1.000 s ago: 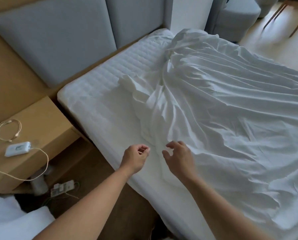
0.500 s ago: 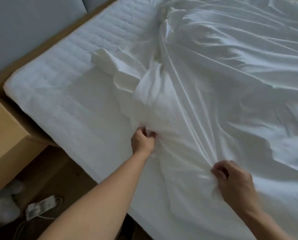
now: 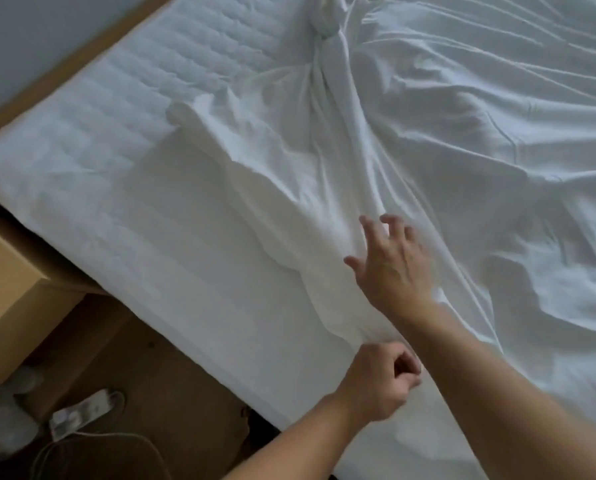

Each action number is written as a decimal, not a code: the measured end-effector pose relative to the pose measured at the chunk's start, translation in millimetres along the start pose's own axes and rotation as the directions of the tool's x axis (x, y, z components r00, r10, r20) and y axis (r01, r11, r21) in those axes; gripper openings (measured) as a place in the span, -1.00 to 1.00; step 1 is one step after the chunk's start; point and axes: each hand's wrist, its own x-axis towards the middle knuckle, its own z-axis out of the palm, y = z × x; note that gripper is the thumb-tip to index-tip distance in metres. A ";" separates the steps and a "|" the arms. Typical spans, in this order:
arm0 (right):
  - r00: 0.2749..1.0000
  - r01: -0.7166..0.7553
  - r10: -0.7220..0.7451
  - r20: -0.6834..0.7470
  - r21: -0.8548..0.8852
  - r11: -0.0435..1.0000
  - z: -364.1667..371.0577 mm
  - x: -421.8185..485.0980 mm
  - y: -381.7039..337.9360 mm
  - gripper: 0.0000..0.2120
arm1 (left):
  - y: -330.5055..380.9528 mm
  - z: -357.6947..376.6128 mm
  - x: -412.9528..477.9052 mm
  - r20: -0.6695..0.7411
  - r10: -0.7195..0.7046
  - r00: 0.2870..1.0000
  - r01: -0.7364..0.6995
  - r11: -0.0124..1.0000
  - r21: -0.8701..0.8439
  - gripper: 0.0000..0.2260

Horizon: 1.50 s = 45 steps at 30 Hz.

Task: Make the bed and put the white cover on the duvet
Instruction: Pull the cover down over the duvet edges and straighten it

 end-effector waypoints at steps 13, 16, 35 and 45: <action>0.957 -0.270 0.237 0.164 0.218 0.938 19.4 -27.7 95.2 -0.89 | -32.4 -154.9 89.6 -0.675 -0.464 0.573 0.279 0.885 -0.372 -0.59; 0.914 -0.367 0.336 0.228 0.110 0.924 14.1 -46.3 140.8 -0.81 | -33.4 -143.0 99.4 -0.645 -0.482 0.593 0.263 0.873 -0.410 -0.87; 0.978 -0.048 -0.030 0.208 0.360 0.932 48.9 48.3 22.6 -0.79 | -14.2 -52.1 30.1 -0.429 -0.336 0.839 0.250 0.937 -0.244 -0.90; 0.845 -0.479 0.317 0.431 0.345 0.807 39.0 -16.8 101.7 -0.88 | 23.3 -240.9 138.8 -0.680 -0.130 0.722 0.481 0.801 0.357 -0.41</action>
